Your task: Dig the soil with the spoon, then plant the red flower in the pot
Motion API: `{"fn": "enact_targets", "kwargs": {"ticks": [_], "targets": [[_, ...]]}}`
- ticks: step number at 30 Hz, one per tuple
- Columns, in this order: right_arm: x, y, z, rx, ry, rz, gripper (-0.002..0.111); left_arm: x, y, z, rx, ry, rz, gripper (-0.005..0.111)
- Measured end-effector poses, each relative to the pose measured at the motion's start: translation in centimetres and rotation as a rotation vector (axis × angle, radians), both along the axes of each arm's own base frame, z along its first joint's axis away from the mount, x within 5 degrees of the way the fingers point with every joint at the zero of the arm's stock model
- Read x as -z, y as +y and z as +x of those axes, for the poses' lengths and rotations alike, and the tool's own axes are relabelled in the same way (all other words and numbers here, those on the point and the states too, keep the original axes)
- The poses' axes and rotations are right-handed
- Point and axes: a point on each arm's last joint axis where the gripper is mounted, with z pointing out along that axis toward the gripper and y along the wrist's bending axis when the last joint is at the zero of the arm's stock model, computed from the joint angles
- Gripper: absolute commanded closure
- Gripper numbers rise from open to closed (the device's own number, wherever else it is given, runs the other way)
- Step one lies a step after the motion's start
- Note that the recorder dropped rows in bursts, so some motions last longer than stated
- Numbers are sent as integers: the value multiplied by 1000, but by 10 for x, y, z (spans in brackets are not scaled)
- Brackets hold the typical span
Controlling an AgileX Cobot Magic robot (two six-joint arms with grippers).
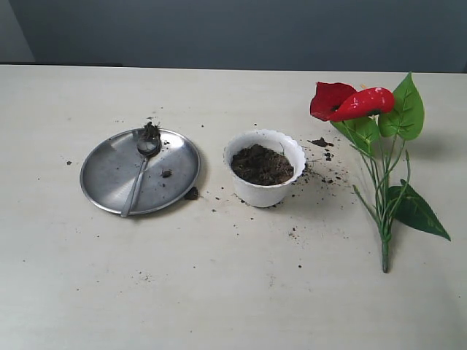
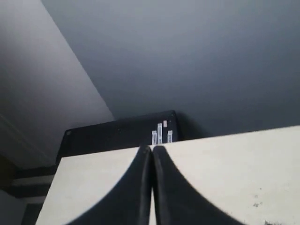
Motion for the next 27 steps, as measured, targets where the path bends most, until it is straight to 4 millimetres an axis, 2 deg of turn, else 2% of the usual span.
{"fn": "enact_targets", "kwargs": {"ticks": [4,10,15,17,20,24,27], "targets": [[0,0,0,0,0,0,109,-12,13,-8,-16,-91,-75,106],[0,0,0,0,0,0,109,-20,45,-23,-77,-147,-243,106],[0,0,0,0,0,0,109,-20,58,-34,-47,-277,-237,106],[0,0,0,0,0,0,109,-14,58,-38,-25,-327,-230,106],[0,0,0,0,0,0,109,4,58,-50,-10,-367,-238,106],[0,0,0,0,0,0,109,47,64,-74,-66,-353,-335,106],[0,0,0,0,0,0,109,63,65,-89,-77,-374,-329,106]]}}
